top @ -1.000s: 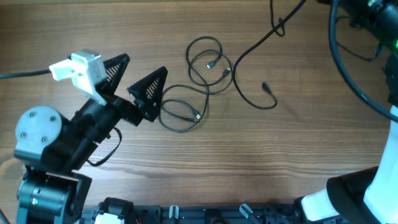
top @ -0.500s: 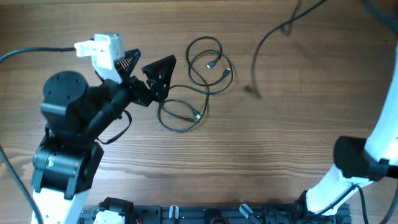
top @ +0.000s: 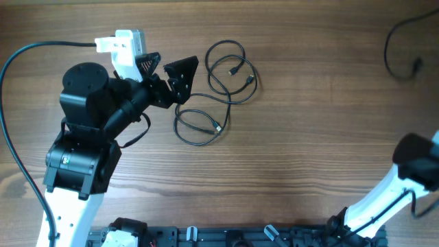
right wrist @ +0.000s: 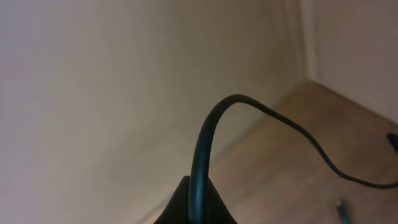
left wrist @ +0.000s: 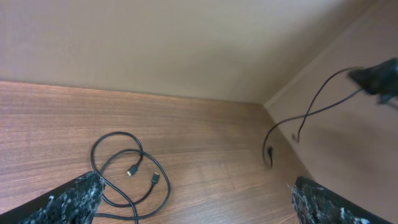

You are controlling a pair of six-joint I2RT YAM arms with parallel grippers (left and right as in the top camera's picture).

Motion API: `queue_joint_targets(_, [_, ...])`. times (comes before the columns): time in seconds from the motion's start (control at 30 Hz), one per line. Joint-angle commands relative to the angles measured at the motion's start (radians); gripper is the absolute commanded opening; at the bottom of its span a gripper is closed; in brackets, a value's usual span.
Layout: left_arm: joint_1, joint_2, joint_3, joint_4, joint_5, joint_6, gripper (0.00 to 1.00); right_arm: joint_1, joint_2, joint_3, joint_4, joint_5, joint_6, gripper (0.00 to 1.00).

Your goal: Untangle cables

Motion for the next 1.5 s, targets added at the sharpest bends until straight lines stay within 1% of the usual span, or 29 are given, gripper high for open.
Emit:
queue_joint_targets(0.0, [0.007, 0.002, 0.011, 0.003, -0.006, 0.005, 1.0, -0.001, 0.113, 0.004, -0.029, 0.14, 0.006, 0.04])
queue_joint_targets(0.1, [0.007, 0.002, 0.011, 0.003, -0.006, 0.005, 1.0, -0.001, 0.194, 0.003, -0.056, 0.149, 0.013, 0.08])
queue_joint_targets(0.23, [0.007, 0.002, 0.011, 0.003, -0.006, 0.005, 1.0, -0.001, 0.282, 0.003, -0.12, 0.148, 0.058, 0.19])
queue_joint_targets(0.27, [0.007, 0.002, 0.011, 0.003, -0.006, 0.005, 1.0, -0.001, 0.293, 0.003, -0.13, 0.148, 0.058, 0.25])
queue_joint_targets(0.3, [0.007, 0.002, 0.011, 0.003, -0.006, 0.005, 1.0, -0.001, 0.305, 0.003, -0.142, 0.148, 0.058, 0.32])
queue_joint_targets(0.33, [0.007, 0.002, 0.011, 0.003, -0.006, 0.005, 1.0, -0.001, 0.317, 0.003, -0.157, 0.149, 0.056, 0.46])
queue_joint_targets(0.37, [0.007, 0.002, 0.011, 0.003, -0.006, 0.005, 1.0, -0.002, 0.32, 0.002, -0.166, 0.15, 0.053, 0.55])
queue_joint_targets(0.4, [0.007, 0.002, 0.011, 0.003, -0.006, 0.005, 1.0, -0.003, 0.321, -0.006, -0.175, 0.15, 0.055, 0.59])
queue_joint_targets(0.47, [0.007, 0.002, 0.011, 0.003, -0.006, 0.005, 1.0, -0.01, 0.32, -0.006, -0.198, 0.147, 0.056, 0.83])
queue_joint_targets(0.5, [0.007, 0.002, 0.011, 0.003, -0.006, 0.005, 1.0, -0.013, 0.319, -0.006, -0.216, 0.148, 0.056, 1.0])
queue_joint_targets(0.63, [0.007, 0.002, 0.011, 0.002, -0.006, 0.005, 1.0, -0.031, 0.309, -0.006, -0.287, 0.126, 0.067, 1.0])
queue_joint_targets(0.8, [0.007, 0.002, 0.011, 0.002, -0.005, 0.005, 1.0, -0.048, 0.267, -0.006, -0.376, 0.039, 0.079, 1.0])
queue_joint_targets(0.9, [0.006, 0.002, 0.011, -0.007, -0.002, 0.005, 1.0, -0.045, 0.248, -0.006, -0.431, -0.012, 0.014, 1.0])
queue_joint_targets(0.97, [0.006, 0.002, 0.011, -0.024, -0.002, 0.005, 1.0, -0.039, 0.248, -0.008, -0.491, -0.01, -0.028, 0.99])
queue_joint_targets(1.07, [0.006, 0.004, 0.011, -0.043, -0.002, 0.005, 1.0, -0.036, 0.249, -0.027, -0.567, 0.037, -0.024, 1.0])
queue_joint_targets(1.2, [0.006, 0.004, 0.011, -0.058, -0.002, 0.005, 1.0, -0.035, 0.249, -0.029, -0.631, 0.035, -0.036, 1.0])
queue_joint_targets(1.3, [0.006, 0.004, 0.011, -0.126, -0.002, 0.005, 1.0, -0.018, 0.249, -0.029, -0.652, 0.013, -0.127, 0.99])
queue_joint_targets(1.4, [0.006, 0.012, 0.011, -0.158, -0.002, 0.005, 1.0, 0.012, 0.243, -0.028, -0.653, -0.082, -0.269, 0.93])
queue_joint_targets(1.47, [0.006, 0.028, 0.011, -0.166, -0.002, 0.005, 1.0, 0.04, 0.225, -0.028, -0.652, -0.109, -0.299, 0.93])
